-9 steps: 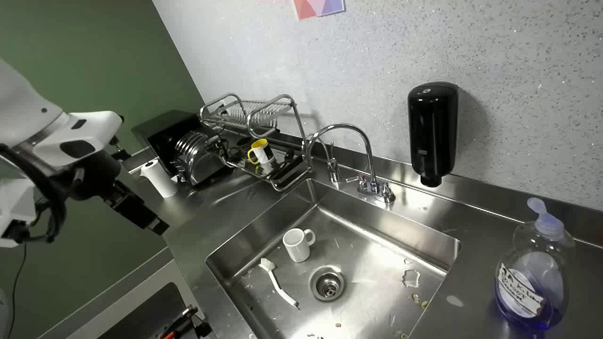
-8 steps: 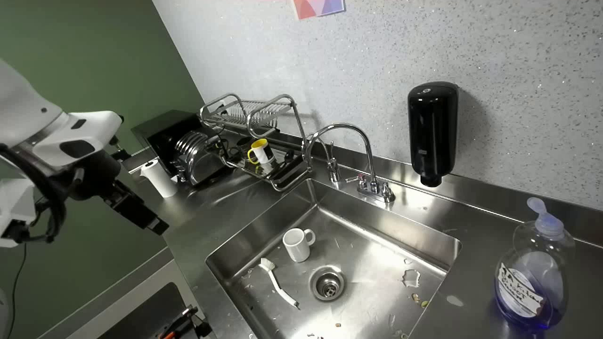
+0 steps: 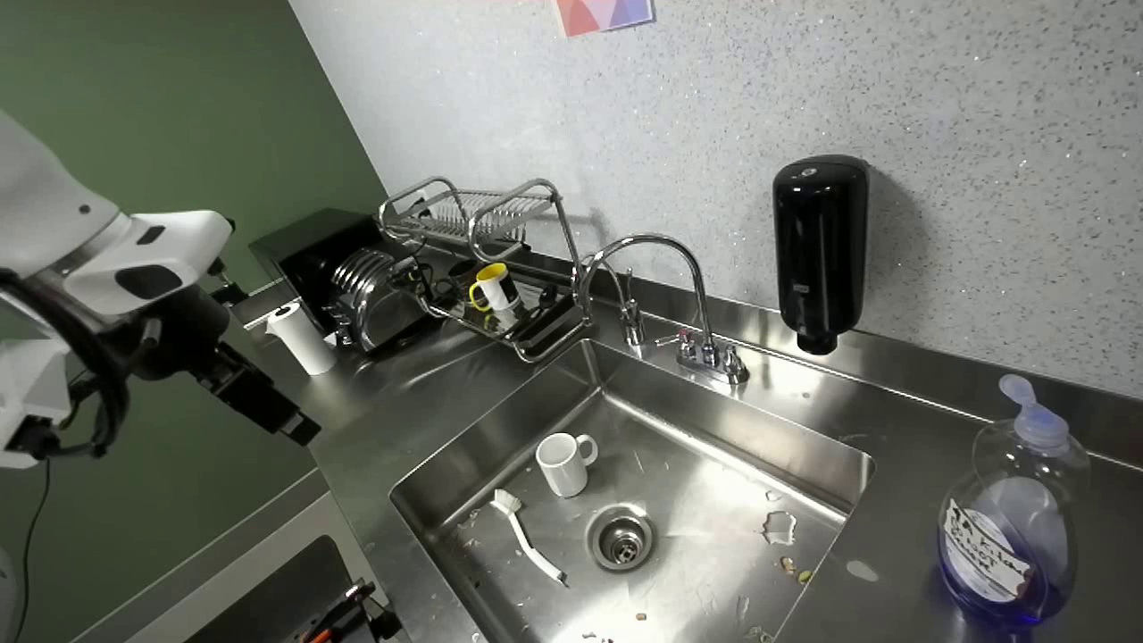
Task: Pick up the brush in the sink and slightly move it to the right.
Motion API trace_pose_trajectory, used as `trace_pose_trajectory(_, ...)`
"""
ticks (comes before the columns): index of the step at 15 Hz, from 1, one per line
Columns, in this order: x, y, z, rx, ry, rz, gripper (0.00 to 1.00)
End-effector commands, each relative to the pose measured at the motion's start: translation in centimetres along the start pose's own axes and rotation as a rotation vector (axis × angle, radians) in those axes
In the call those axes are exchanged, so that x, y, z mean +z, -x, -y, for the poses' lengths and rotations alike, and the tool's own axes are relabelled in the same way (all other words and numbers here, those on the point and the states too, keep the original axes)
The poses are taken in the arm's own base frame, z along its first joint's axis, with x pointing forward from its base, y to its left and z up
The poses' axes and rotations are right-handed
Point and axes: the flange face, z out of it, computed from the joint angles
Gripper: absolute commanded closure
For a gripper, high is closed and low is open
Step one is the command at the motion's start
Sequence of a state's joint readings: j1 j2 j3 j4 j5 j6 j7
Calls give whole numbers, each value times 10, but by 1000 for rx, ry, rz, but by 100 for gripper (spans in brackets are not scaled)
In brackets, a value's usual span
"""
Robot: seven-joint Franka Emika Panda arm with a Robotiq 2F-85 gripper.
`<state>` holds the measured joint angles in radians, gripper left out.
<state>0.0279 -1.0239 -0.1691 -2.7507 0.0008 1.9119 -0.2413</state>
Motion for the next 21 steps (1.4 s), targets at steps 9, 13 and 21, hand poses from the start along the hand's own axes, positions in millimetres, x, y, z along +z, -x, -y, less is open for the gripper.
trace_pose_trajectory(9,148,-35,-40,-504,-8,293,0)
trace_pose_trajectory(13,156,-33,-42,-483,19,301,0)
trace_pose_trajectory(21,225,-63,-25,-604,137,278,0)
